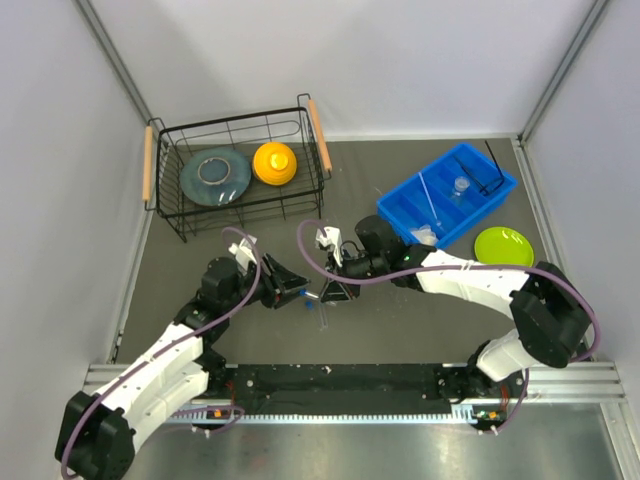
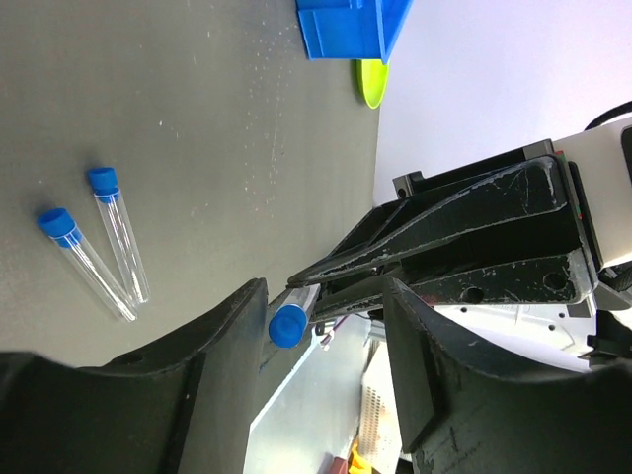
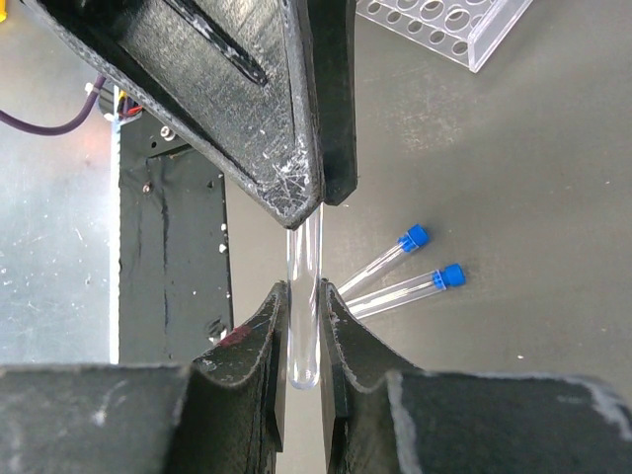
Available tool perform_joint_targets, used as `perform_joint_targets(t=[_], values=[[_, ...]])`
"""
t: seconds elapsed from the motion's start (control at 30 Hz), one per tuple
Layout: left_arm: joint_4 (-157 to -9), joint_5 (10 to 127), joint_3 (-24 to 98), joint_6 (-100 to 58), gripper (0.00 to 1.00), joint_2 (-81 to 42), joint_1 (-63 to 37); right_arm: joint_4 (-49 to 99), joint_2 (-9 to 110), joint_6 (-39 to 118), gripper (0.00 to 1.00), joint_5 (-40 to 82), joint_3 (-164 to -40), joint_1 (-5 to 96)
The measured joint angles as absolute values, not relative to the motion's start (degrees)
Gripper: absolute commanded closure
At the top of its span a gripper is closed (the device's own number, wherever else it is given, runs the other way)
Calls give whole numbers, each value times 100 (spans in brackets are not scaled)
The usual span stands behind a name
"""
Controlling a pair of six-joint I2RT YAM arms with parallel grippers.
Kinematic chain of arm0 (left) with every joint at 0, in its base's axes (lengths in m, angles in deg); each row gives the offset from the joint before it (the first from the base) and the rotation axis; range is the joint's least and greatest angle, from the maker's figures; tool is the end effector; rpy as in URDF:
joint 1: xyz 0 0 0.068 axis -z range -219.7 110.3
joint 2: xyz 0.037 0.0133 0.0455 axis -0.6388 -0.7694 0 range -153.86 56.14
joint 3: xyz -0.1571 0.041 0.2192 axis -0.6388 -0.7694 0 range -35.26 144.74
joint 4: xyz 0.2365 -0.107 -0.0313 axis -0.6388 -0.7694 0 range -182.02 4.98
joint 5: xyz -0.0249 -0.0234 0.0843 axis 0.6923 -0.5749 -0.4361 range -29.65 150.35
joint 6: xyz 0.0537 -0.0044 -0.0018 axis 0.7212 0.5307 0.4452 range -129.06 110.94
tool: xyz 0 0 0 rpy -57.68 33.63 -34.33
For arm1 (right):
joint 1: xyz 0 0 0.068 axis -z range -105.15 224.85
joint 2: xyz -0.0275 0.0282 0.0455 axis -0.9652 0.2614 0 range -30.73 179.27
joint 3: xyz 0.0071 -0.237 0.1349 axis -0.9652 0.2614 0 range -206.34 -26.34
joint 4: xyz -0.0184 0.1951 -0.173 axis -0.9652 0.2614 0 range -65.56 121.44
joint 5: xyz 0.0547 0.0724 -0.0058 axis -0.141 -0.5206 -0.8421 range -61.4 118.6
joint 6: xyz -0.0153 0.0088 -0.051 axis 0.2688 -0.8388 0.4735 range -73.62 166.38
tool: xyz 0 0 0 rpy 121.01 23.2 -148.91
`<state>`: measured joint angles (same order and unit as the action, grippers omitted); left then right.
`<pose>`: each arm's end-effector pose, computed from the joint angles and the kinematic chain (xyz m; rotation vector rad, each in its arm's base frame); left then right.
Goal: Organize the chemistry lab equipment
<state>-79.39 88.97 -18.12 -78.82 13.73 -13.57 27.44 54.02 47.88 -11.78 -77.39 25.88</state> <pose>0.1463 -0.0909 0.2059 -0.4474 2.1754 -1.5174 0.1888 0.2521 0.2299 -1.3470 1.8757 1.2231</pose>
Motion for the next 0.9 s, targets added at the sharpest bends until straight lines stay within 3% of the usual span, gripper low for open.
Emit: perform_joint_targets(t=[0.37, 0.73, 0.9], values=[[-7808, 8770, -1947, -8102, 60, 1377, -1222, 2738, 5408, 4707, 86, -1207, -7743, 2588], [-7810, 8665, -1965, -8214, 67, 1377, -1191, 2725, 5408, 4626, 86, -1187, -7743, 2588], [-7810, 8621, -1965, -8247, 76, 1377, -1174, 2690, 5408, 4547, 85, -1174, -7743, 2588]])
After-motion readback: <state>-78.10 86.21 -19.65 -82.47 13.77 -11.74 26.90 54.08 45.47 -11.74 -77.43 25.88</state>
